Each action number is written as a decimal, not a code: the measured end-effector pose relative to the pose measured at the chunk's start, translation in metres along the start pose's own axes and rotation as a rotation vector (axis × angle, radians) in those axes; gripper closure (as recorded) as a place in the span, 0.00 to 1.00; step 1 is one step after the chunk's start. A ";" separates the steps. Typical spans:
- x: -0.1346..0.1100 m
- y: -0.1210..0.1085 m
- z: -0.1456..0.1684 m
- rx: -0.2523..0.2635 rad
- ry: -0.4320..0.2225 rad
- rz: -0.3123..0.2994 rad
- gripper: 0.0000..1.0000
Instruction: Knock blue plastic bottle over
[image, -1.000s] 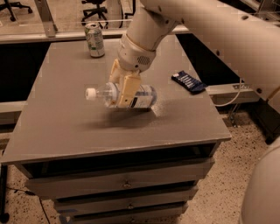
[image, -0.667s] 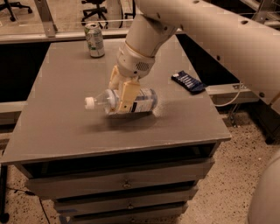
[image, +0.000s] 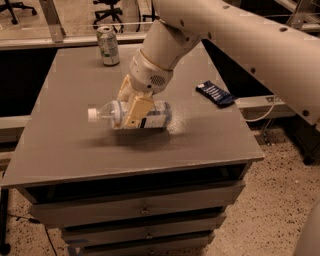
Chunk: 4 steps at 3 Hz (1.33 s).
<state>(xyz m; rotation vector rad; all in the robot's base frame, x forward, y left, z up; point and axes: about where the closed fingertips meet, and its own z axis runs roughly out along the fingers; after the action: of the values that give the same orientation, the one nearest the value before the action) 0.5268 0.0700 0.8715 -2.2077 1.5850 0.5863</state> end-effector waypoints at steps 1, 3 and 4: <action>-0.009 0.000 0.002 0.018 -0.044 0.023 0.00; 0.016 0.006 -0.025 0.112 -0.175 0.171 0.00; 0.072 0.022 -0.074 0.225 -0.286 0.324 0.00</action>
Offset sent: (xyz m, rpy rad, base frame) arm 0.0005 -0.0096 0.0129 0.1755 0.0504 -0.1905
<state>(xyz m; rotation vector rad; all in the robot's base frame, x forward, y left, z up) 0.5357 -0.0321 0.8952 -1.6365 1.7643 0.7357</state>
